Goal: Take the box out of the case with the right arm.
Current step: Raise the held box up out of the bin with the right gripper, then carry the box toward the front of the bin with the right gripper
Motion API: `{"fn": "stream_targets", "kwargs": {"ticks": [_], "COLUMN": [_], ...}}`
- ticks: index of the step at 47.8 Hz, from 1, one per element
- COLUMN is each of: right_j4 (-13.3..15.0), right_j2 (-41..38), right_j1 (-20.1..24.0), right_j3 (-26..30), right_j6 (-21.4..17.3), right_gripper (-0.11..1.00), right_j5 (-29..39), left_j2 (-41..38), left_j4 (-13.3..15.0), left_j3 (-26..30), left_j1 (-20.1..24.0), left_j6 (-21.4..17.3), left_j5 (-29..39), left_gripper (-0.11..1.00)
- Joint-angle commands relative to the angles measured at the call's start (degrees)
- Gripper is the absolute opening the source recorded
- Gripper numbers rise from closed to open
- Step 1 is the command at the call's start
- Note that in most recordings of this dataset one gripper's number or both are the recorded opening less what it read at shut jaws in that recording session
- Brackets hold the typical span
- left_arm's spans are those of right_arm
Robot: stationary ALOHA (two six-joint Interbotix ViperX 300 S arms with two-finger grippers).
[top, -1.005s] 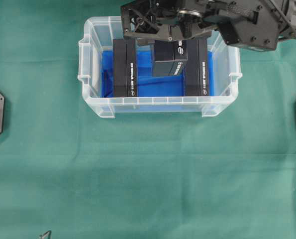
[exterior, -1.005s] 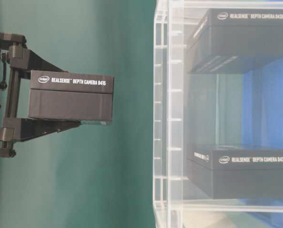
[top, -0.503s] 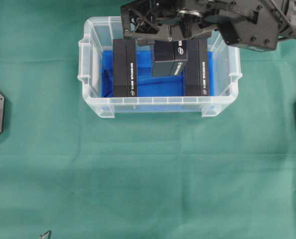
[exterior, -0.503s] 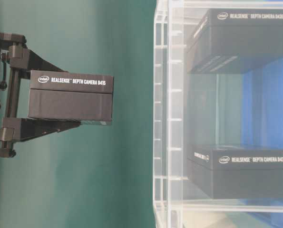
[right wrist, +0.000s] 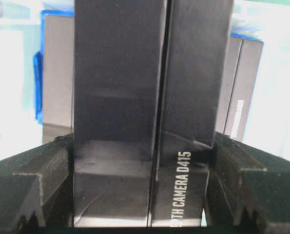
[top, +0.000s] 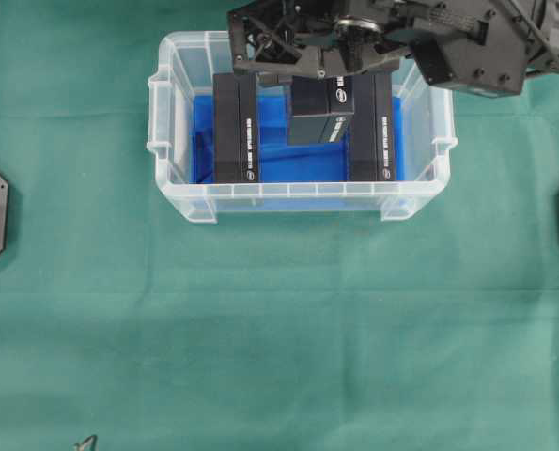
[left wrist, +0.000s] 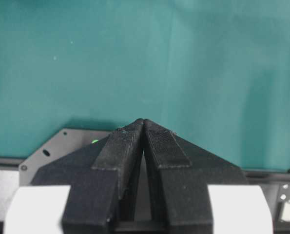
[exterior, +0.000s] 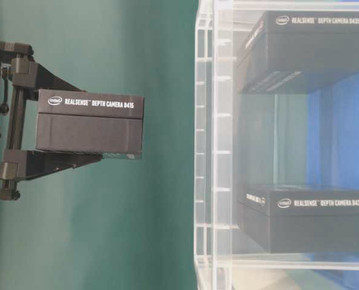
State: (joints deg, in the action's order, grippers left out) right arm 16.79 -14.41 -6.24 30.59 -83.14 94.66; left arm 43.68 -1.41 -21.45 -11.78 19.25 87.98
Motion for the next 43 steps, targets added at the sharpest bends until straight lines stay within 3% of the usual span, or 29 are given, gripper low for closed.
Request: {"fn": "stream_targets", "kwargs": {"ticks": [1,27,43], "right_j4": [0.3,0.3,0.7], "right_j2": [1.7,1.6,1.1], "right_j1": [0.0,2.7,10.5], "right_j3": [1.1,1.1,1.1], "right_j6": [0.1,-2.3,-10.5], "right_gripper": [0.67,0.67,0.67], "right_j5": [0.1,1.5,3.3], "left_j2": [-0.2,-0.2,-0.2], "left_j4": [-0.1,-0.2,-0.1], "left_j3": [0.6,0.7,0.7], "left_j1": [-0.3,-0.3,-0.3], "left_j6": [0.1,0.0,-0.1], "left_j5": [-0.2,-0.2,-0.2], "left_gripper": [0.0,0.0,0.0]}}
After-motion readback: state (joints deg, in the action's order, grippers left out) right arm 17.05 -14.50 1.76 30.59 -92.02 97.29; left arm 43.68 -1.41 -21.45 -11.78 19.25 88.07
